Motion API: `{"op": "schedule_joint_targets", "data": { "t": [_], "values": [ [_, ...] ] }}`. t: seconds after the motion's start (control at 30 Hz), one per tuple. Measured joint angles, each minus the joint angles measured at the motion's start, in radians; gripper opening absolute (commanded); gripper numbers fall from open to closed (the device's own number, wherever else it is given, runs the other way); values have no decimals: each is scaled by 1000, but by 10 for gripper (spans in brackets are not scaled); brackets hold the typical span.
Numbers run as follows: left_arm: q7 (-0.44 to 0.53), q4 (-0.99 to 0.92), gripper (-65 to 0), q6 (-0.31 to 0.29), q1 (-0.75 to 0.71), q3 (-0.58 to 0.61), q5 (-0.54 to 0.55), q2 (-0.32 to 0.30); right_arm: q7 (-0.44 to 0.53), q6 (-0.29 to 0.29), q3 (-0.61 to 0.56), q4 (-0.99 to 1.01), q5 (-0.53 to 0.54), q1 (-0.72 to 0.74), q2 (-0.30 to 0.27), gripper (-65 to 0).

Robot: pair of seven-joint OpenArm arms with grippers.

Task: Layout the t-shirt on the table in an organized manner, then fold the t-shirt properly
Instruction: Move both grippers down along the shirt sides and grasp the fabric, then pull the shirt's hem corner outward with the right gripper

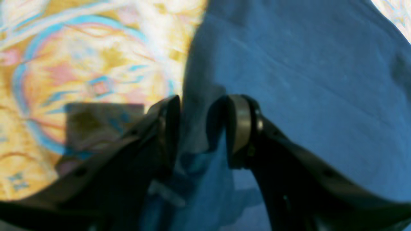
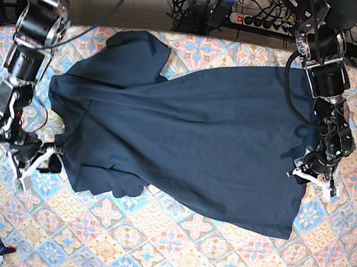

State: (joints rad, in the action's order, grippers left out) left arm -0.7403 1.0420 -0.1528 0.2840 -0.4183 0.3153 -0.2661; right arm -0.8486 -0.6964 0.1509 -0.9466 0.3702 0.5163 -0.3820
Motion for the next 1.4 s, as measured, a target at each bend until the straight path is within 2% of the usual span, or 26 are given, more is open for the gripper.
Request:
{"op": "schedule_joint_targets", "data": {
  "t": [0.1,0.23,0.4,0.5,0.73,0.97,1.13,1.33,1.4],
  "values": [
    [0,0,-426,1,-1,0,0,0,121,1,-27,69,-102,67,-6,-444],
    [-3,0,-426,0,-2,0,-1,0,263,2,-127,169,-210,54,-12,-444],
    [-6,0,-426,-1,-3,0,2,0,397,0,-351,209,-208,109,-4,-444],
    [-6,0,-427,-1,-4,0,2,-2,473,-2,-443,193,-185,145,-3,-444],
    [-7,0,-429,-1,-4,0,2,-2,450,-4,-495,216,-213,111,-9,-443],
    [-6,0,-429,-1,-4,0,2,-3,495,-2,-500,280,-209,124,-10,-442],
    [-6,0,-430,-1,-4,0,2,-2,550,-2,-614,282,-209,127,-10,-442],
    [-7,0,-430,-1,-4,0,2,-2,576,-2,-669,279,-209,126,0,-442],
    [-7,0,-430,-1,-4,0,2,-2,589,18,-715,280,-213,127,32,-442]
  ]
}}
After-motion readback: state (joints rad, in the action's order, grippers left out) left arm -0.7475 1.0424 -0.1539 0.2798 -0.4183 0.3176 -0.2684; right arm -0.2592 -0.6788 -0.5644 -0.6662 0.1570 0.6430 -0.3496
